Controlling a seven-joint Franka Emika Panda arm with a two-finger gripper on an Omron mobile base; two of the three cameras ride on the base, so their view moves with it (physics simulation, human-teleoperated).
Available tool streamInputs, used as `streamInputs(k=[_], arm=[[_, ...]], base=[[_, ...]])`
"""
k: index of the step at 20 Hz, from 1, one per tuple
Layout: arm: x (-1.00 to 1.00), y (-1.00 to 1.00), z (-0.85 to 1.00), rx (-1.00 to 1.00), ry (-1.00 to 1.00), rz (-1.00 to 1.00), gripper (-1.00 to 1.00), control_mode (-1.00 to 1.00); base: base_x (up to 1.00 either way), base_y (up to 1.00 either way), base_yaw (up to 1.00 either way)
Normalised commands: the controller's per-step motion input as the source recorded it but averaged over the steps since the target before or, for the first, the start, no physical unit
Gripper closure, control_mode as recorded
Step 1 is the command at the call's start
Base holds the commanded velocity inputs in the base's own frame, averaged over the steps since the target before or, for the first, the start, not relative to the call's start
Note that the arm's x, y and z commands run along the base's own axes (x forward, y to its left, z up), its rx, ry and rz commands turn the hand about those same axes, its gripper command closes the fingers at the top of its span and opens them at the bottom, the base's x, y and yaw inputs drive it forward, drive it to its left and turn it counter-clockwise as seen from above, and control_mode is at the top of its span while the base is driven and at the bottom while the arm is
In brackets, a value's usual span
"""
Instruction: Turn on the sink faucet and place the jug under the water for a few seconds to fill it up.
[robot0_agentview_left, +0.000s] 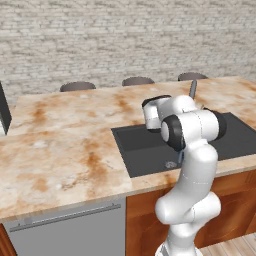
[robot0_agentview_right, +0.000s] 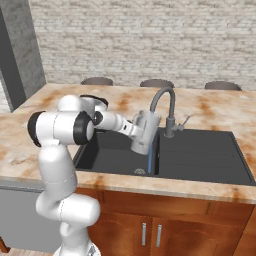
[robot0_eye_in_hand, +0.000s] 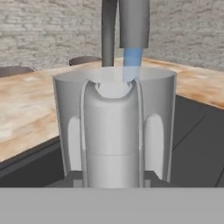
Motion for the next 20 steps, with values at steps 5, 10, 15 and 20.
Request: streamInputs(k=[5, 10, 15, 20], arm=[[0.21, 0.00, -0.30, -0.07, 0.11, 0.00, 1.00, -1.00], [0.35, 0.00, -0.09, -0.01, 0.01, 0.00, 1.00, -1.00], [0.29, 0.00, -0.03, 0.00, 0.00, 0.00, 1.00, -1.00], [-0.13, -0.01, 0.00, 0.00, 0.00, 0.00, 1.00, -1.00]], base=[[0.00, 0.00, 0.00], [0.00, 0.00, 0.00], [0.00, 0.00, 0.00], [0.00, 0.00, 0.00]])
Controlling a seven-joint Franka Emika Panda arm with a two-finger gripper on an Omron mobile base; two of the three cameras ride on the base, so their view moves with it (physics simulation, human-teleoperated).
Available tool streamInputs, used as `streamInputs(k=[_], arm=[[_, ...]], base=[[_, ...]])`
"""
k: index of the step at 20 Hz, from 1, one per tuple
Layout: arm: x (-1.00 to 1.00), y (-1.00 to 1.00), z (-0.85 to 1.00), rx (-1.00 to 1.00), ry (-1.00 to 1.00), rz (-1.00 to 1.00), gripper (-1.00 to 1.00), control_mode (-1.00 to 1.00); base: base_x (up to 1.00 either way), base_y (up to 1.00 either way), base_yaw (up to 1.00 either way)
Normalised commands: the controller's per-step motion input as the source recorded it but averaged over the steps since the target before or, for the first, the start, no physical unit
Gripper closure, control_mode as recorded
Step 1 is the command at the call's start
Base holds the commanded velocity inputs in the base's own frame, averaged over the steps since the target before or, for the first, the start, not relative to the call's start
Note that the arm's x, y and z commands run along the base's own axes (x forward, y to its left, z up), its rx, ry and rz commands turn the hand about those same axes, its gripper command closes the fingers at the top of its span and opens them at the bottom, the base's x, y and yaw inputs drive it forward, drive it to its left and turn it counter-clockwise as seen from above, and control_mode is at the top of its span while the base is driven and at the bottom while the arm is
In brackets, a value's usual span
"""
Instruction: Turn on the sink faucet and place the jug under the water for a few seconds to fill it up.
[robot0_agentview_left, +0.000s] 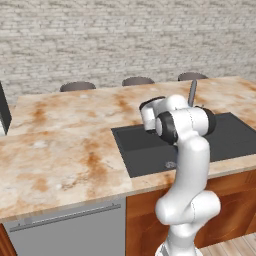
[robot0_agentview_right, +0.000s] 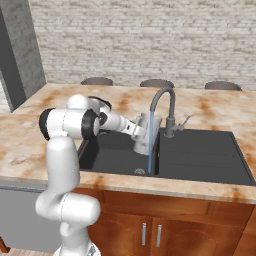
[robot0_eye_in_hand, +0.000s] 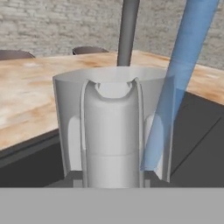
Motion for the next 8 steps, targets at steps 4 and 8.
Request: streamInputs(k=[4, 8], arm=[[-0.04, -0.03, 0.00, 0.00, 0.00, 0.00, 1.00, -1.00], [-0.21, -0.44, 0.00, 0.00, 0.00, 0.00, 1.00, -1.00]], base=[[0.00, 0.00, 0.00], [0.00, 0.00, 0.00]])
